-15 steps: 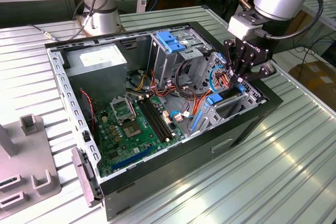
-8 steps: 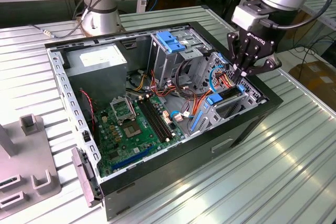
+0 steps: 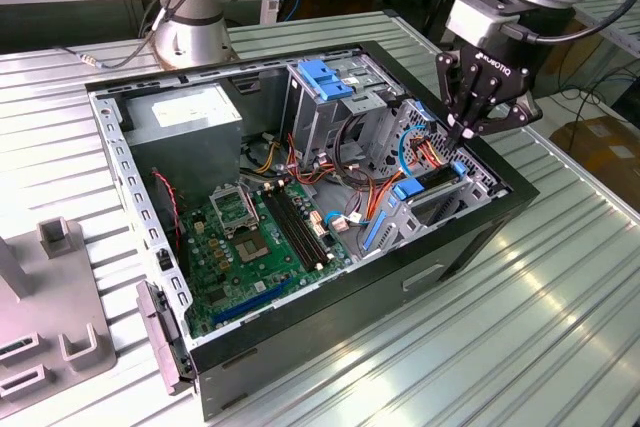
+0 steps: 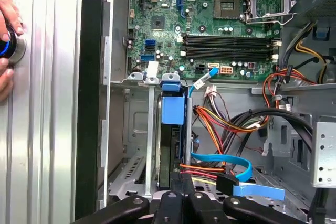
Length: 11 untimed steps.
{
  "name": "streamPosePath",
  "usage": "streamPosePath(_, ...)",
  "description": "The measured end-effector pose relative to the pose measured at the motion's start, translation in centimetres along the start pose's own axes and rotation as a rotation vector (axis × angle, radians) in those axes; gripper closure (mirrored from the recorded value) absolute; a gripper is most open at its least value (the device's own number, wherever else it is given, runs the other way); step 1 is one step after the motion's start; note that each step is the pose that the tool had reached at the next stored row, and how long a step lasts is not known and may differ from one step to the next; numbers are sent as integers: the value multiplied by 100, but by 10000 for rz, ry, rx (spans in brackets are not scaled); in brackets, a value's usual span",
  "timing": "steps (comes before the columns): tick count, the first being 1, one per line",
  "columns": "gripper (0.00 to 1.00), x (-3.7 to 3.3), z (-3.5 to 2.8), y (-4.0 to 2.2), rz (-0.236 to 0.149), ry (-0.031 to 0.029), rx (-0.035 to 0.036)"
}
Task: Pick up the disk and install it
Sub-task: 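Insert the second disk wire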
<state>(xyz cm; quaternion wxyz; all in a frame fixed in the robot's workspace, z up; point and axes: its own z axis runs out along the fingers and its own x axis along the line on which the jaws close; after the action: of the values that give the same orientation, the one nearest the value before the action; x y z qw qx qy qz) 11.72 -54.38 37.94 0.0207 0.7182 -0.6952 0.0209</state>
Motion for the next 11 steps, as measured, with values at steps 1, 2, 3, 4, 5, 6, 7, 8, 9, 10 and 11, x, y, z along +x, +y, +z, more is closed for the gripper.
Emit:
streamPosePath(1, 89, 0, -1, 0, 0, -4, 0)
streamPosePath(2, 89, -1, 0, 0, -1, 6, 6)
streamPosePath(3, 89, -1, 0, 0, -1, 7, 7)
streamPosePath(4, 89, 0, -1, 1, 0, 8, 7)
streamPosePath(5, 89, 0, -4, 1, 0, 9, 5)
streamPosePath(6, 89, 1, -25, 2, 1, 12, 1)
streamPosePath(7, 89, 2, -49, 2, 1, 9, -1)
streamPosePath(8, 89, 3, -58, 1, 0, 5, -3)
streamPosePath(9, 89, 4, -62, 1, -1, 5, -7)
streamPosePath(10, 89, 4, -71, 2, 0, 7, -17)
streamPosePath(11, 89, 4, -79, 1, -2, 6, -30)
